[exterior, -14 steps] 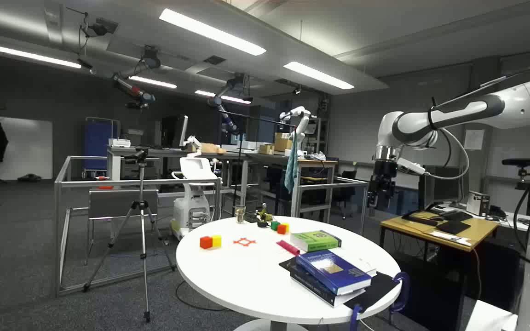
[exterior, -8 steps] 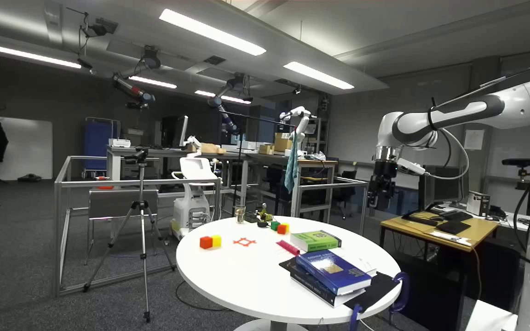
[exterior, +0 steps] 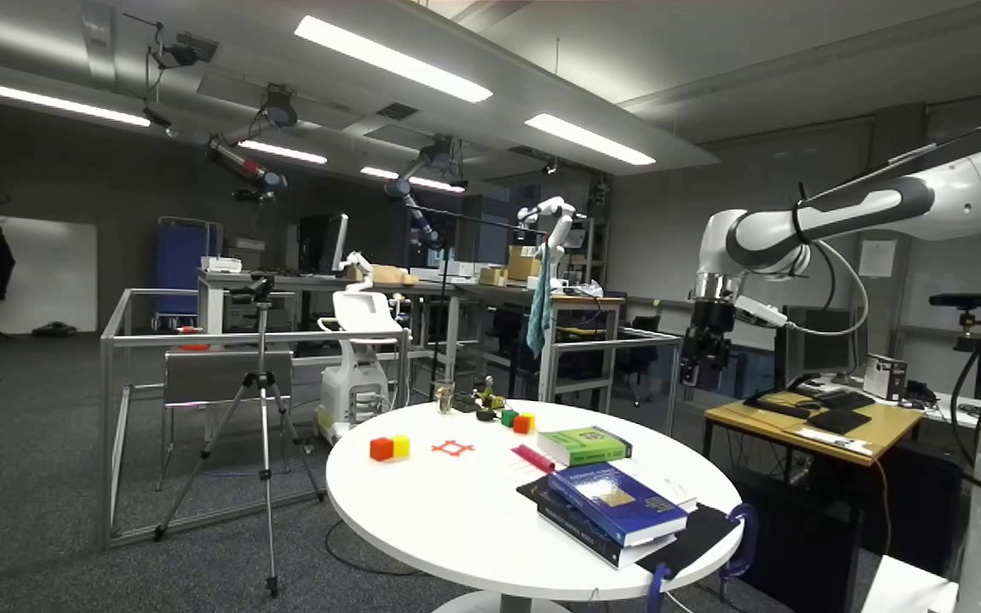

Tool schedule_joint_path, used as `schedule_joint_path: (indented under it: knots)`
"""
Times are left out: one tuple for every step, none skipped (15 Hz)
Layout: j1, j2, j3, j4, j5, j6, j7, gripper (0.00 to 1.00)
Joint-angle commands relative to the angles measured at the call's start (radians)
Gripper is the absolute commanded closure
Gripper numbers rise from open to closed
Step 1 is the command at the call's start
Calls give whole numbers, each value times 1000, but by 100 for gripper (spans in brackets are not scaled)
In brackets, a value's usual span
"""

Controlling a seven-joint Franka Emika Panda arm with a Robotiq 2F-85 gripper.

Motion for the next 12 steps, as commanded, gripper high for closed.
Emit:
schedule_joint_path:
  knots:
    - [-3,-2,0,-53,60,49,-1,0]
    - [-1,10,-22,-52,76,36,-58,0]
    - [-1,17,-38,-55,92,37,-102,0]
    - [-5,25,-49,-52,95,26,-130,0]
    - [-9,38,-62,-45,100,20,-158,0]
    - [-13,59,-82,-32,105,16,-202,0]
    - [-15,80,-102,-20,109,12,-252,0]
    - [-17,99,-120,-11,113,11,-298,0]
    - [-22,124,-136,1,109,12,-343,0]
    - [-28,150,-151,15,103,9,-382,0]
    - [-36,175,-162,29,99,6,-414,0]
    - [-42,202,-171,47,96,7,-447,0]
